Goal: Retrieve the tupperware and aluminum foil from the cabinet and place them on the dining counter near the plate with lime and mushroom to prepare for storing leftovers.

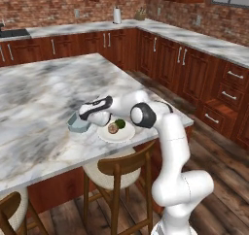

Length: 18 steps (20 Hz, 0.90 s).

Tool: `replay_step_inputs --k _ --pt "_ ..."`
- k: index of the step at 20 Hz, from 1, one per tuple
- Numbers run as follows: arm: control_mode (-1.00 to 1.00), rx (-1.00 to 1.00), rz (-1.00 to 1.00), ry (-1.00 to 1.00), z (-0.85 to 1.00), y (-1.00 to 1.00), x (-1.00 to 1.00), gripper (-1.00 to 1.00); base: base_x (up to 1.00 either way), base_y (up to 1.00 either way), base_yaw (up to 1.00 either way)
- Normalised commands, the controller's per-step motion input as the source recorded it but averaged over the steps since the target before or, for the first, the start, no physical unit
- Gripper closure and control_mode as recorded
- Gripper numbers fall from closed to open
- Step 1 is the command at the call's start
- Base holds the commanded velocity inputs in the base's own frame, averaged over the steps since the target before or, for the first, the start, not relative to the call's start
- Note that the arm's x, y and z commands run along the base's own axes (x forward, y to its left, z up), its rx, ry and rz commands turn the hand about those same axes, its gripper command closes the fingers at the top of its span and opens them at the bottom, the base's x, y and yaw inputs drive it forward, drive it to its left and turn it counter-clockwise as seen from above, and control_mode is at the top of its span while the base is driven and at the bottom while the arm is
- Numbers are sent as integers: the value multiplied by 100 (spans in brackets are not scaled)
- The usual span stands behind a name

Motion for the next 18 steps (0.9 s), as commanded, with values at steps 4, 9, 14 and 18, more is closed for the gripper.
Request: replay_step_inputs --k 4,9,14,18 --pt "-100 0 -7 -4 31 -29 -45 -100 0 0 0" --pt "-100 0 -10 0 59 -55 -66 -100 0 0 0" --pt "-100 0 -4 0 96 -28 -30 -100 0 0 0" --pt "-100 0 -1 0 100 -8 -1 -100 0 0 0"
